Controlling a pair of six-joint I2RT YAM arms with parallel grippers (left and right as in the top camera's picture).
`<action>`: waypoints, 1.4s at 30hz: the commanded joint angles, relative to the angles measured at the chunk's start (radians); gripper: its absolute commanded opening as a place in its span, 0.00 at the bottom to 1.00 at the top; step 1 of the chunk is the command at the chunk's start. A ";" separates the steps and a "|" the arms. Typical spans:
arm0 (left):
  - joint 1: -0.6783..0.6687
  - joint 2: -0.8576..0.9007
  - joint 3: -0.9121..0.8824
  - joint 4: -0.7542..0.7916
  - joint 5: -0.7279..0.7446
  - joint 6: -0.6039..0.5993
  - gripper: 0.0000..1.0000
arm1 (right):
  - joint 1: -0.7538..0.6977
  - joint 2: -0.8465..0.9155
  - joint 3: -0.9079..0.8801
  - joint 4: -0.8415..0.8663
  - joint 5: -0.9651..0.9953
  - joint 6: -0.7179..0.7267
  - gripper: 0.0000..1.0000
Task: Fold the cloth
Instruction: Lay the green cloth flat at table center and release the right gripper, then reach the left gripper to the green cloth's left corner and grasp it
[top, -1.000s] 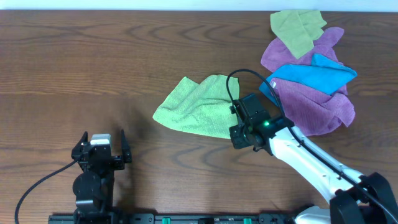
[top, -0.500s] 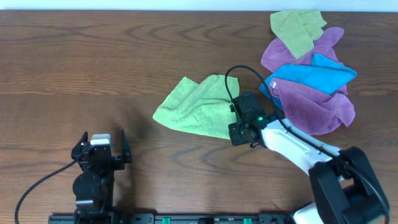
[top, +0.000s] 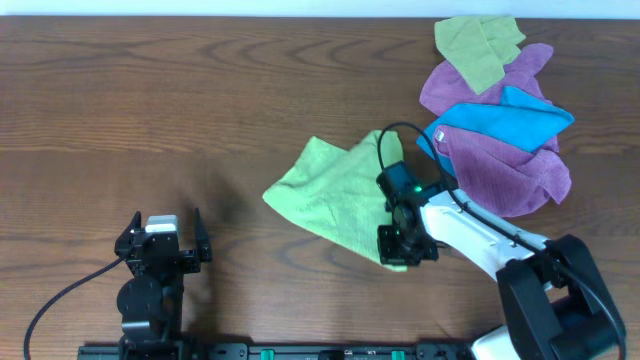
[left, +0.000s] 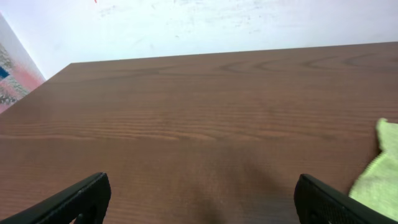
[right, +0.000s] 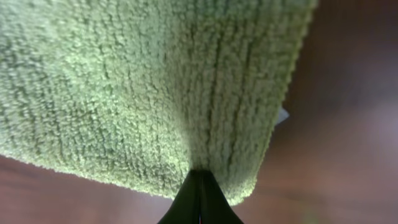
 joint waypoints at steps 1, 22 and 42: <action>0.002 -0.006 -0.029 -0.010 -0.010 -0.004 0.95 | -0.006 0.001 -0.006 -0.048 -0.041 0.053 0.02; 0.002 -0.006 -0.029 -0.010 -0.010 -0.004 0.95 | -0.111 -0.270 0.243 0.137 0.166 -0.195 0.02; 0.002 -0.006 -0.029 0.095 0.498 -0.277 0.95 | -0.101 -0.734 0.288 -0.221 0.211 -0.348 0.20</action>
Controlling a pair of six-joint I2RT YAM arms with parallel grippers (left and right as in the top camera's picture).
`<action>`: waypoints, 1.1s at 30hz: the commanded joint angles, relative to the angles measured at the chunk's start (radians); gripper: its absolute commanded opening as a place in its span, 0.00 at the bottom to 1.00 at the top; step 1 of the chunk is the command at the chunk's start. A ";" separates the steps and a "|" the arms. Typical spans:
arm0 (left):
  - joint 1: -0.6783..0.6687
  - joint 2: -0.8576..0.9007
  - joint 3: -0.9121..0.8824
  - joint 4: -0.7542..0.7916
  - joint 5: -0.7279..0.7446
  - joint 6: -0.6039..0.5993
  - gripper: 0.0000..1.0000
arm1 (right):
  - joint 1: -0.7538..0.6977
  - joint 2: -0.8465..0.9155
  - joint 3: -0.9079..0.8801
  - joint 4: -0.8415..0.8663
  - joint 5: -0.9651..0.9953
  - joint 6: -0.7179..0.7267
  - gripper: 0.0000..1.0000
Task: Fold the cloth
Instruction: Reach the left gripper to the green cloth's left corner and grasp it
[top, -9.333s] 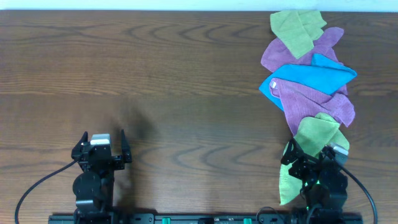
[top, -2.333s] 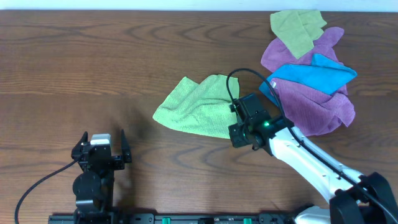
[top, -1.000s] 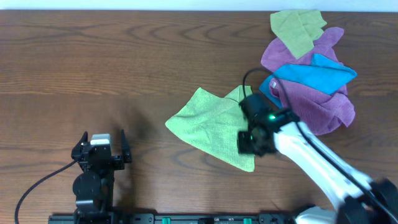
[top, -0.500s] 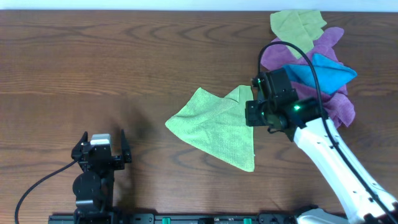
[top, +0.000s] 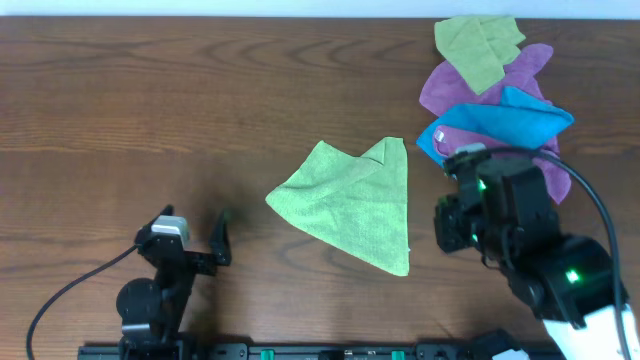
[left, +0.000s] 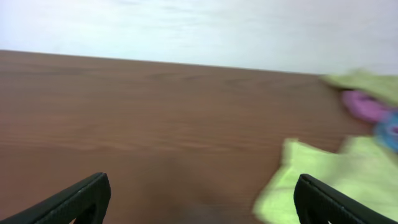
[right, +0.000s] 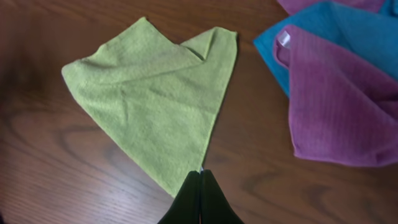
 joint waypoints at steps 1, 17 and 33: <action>0.002 -0.006 -0.014 0.042 0.169 -0.061 0.95 | 0.002 -0.019 0.015 -0.029 0.042 -0.028 0.34; -0.143 0.578 0.265 0.425 0.232 -0.175 0.96 | 0.002 -0.091 0.189 -0.079 0.053 -0.005 0.99; -0.386 1.719 1.355 -0.305 -0.101 0.269 1.00 | 0.002 -0.091 0.206 -0.106 0.052 0.146 0.97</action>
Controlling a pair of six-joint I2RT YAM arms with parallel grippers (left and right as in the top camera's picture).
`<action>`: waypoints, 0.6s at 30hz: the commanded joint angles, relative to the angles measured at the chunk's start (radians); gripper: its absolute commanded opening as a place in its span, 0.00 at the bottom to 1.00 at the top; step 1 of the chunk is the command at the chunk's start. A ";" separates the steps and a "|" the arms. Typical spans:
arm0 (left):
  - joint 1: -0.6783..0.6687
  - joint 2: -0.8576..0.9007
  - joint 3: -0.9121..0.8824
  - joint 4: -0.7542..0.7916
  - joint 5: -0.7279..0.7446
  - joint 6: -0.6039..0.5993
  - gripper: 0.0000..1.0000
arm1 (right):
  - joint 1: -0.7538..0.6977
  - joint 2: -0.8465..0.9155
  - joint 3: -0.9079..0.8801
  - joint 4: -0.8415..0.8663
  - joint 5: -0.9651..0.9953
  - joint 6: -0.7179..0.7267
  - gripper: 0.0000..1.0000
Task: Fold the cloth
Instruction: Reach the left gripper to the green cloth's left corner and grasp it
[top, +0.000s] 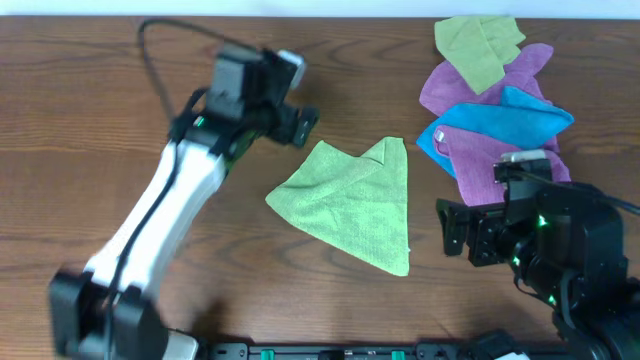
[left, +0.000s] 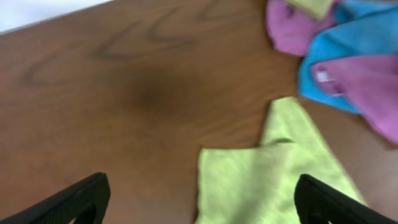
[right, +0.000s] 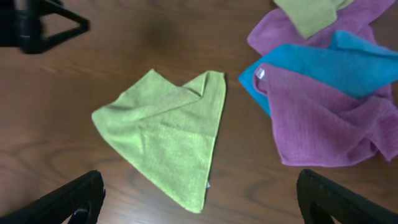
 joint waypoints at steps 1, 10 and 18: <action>-0.017 0.119 0.089 -0.016 -0.093 0.066 1.00 | 0.002 -0.001 0.013 -0.002 0.010 0.035 0.96; -0.068 0.314 0.113 -0.061 -0.102 -0.056 0.09 | 0.003 -0.001 0.012 -0.001 0.010 0.053 0.89; -0.084 0.331 0.113 -0.069 -0.033 -0.066 0.06 | 0.002 -0.001 0.012 -0.001 0.010 0.053 0.88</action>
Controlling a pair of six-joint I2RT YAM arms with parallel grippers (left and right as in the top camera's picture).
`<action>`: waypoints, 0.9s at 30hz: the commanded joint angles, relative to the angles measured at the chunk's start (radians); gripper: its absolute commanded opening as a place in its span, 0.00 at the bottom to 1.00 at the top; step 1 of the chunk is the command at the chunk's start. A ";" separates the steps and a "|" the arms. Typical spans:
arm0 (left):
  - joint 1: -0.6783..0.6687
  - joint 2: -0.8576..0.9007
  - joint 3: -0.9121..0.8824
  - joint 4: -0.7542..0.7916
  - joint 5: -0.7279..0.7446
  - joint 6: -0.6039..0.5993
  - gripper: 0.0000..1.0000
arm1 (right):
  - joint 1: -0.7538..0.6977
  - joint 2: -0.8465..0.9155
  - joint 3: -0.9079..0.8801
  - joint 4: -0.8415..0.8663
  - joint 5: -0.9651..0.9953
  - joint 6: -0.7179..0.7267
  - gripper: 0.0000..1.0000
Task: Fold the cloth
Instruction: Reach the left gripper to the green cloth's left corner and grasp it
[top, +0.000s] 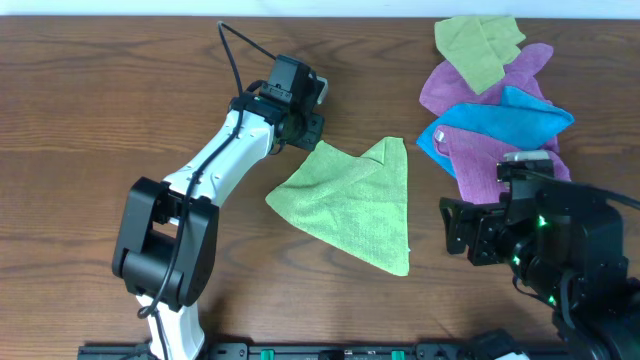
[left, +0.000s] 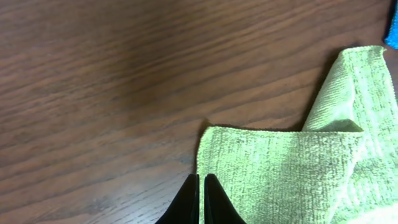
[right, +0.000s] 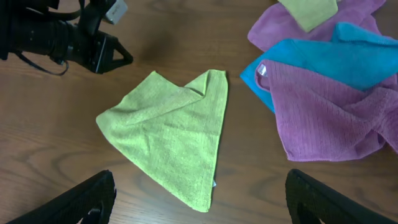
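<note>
The light green cloth (top: 350, 200) lies flat mid-table in a rough triangle, with a folded flap at its far right corner (left: 339, 93). My left gripper (top: 305, 128) is stretched out to the cloth's far left corner. In the left wrist view its fingers (left: 200, 183) are shut, and the tips sit right on the cloth's left edge (left: 200, 149); no fabric shows between them. My right gripper (right: 200, 202) hangs wide open above the table, to the right of the green cloth (right: 174, 137) and well clear of it.
A heap of purple, blue and olive cloths (top: 500, 110) lies at the far right and shows again in the right wrist view (right: 323, 93). The right arm's body (top: 560, 250) stands at the near right. Bare wood table (top: 100, 120) lies to the left.
My left gripper was wide open and high over the cloth's far left side; now it is shut and low at the cloth's far left corner. The right gripper stays open and has hardly moved.
At first my right gripper was shut on the green cloth's near corner, while the left stood open at the near left. Then the right was raised, shut and empty, with the cloth lying flat. Later the right was open and the left reached out open; now the left is shut at the corner.
</note>
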 joint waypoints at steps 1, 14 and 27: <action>-0.020 0.013 0.017 -0.003 0.018 0.080 0.06 | 0.002 -0.001 0.012 -0.001 0.010 0.013 0.87; -0.105 0.114 0.016 -0.012 -0.103 0.177 0.06 | 0.003 -0.001 0.012 -0.014 0.010 0.013 0.83; -0.106 0.170 0.016 0.070 -0.126 0.183 0.06 | 0.003 -0.001 0.012 -0.014 0.011 0.012 0.84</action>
